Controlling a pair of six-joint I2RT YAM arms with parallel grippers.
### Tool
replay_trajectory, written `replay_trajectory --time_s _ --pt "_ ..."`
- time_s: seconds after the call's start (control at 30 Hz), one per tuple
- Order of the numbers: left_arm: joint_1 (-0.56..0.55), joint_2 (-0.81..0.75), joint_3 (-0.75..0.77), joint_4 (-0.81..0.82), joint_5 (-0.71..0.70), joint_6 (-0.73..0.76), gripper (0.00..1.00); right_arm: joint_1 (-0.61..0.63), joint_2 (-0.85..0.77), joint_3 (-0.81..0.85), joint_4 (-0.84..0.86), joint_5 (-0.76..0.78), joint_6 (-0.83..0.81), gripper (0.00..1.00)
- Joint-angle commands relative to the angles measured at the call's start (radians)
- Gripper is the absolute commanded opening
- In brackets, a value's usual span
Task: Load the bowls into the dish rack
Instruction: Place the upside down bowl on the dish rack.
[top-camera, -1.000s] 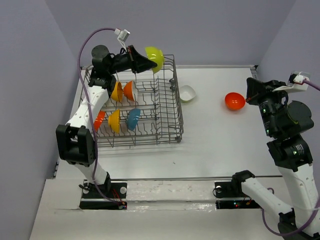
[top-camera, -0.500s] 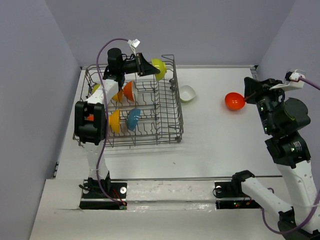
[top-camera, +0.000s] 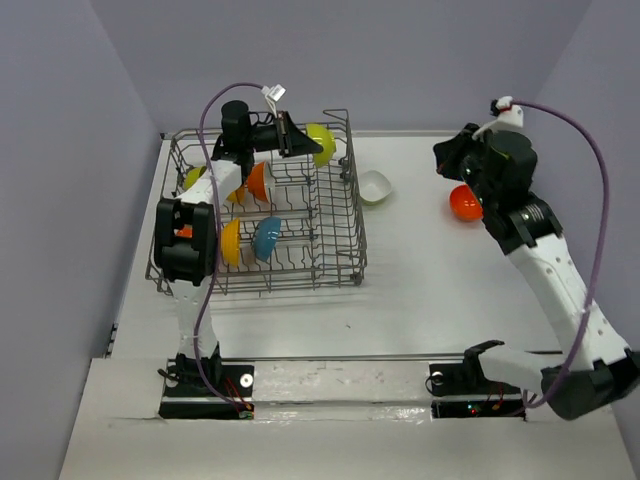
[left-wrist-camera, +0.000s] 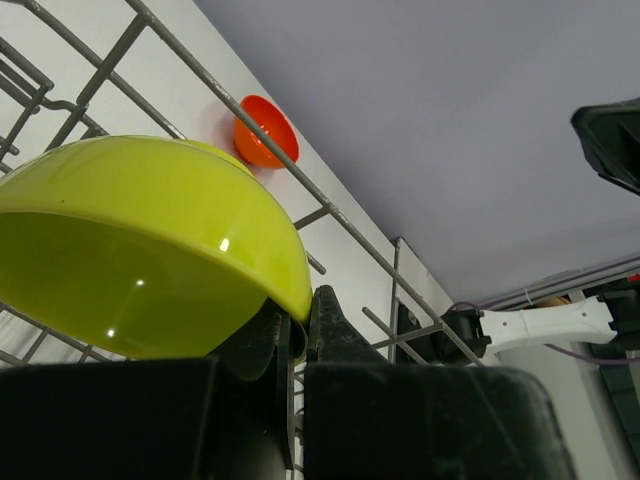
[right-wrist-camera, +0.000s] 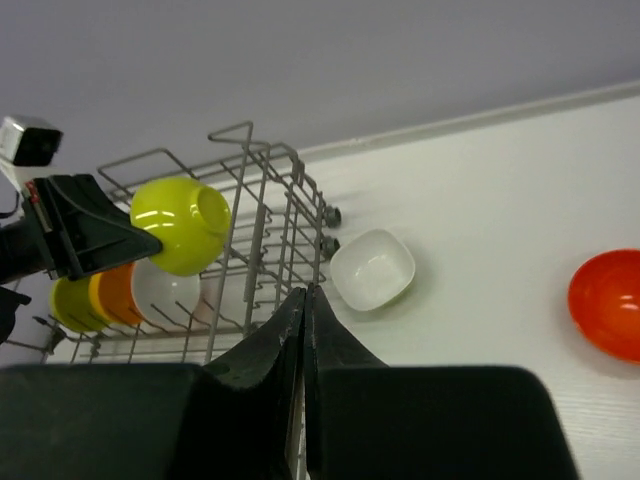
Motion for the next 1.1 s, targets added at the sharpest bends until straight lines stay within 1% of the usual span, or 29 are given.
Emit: replay_trajectory --time_s 0.0,0.07,0.17,0.2,0.23,0.27,0.33,0.37,0.57,0.67,0.73,0.77,0.83,0.97,1.07 --pt "-0.008 0.005 0.049 0.062 0.026 -0.004 0.00 -0.001 0.177 0.152 -0.127 -0.069 0.070 0.06" --pt "-0.010 0.019 0.049 0.060 0.024 -0.007 0.00 -0.001 0.264 0.200 -0.168 -0.090 0.087 0.08" --pt "-0.014 0.027 0.045 0.057 0.021 -0.001 0.00 0.047 0.318 0.245 -0.202 -0.081 0.090 0.09" --pt "-0.019 0.027 0.045 0.054 0.020 0.005 0.00 0.070 0.329 0.248 -0.202 -0.077 0.090 0.11" --pt "-0.019 0.028 0.045 0.051 0.020 0.008 0.00 0.079 0.334 0.248 -0.202 -0.077 0.089 0.13" --pt "-0.020 0.030 0.048 0.044 0.018 0.014 0.00 0.088 0.341 0.251 -0.205 -0.073 0.090 0.18" --pt "-0.022 0.033 0.051 0.033 0.018 0.020 0.00 0.105 0.349 0.265 -0.215 -0.070 0.092 0.19" --pt "-0.022 0.033 0.051 0.025 0.017 0.023 0.00 0.125 0.352 0.271 -0.228 -0.061 0.092 0.23" --pt "-0.023 0.045 0.064 -0.051 -0.003 0.072 0.00 0.208 0.361 0.291 -0.269 -0.029 0.106 0.35" --pt "-0.031 0.050 0.074 -0.102 -0.016 0.115 0.00 0.238 0.375 0.291 -0.281 -0.014 0.107 0.38" --pt "-0.034 0.053 0.087 -0.145 -0.032 0.147 0.00 0.266 0.375 0.277 -0.280 0.012 0.110 0.40" --pt "-0.039 0.056 0.112 -0.207 -0.040 0.196 0.00 0.278 0.378 0.271 -0.277 0.025 0.113 0.41" --pt "-0.043 0.061 0.130 -0.258 -0.052 0.229 0.00 0.292 0.386 0.268 -0.274 0.032 0.113 0.41" --pt "-0.050 0.062 0.131 -0.263 -0.051 0.233 0.00 0.318 0.416 0.275 -0.263 0.074 0.115 0.41" --pt "-0.050 0.065 0.124 -0.257 -0.049 0.232 0.00 0.344 0.458 0.306 -0.287 0.124 0.113 0.41"
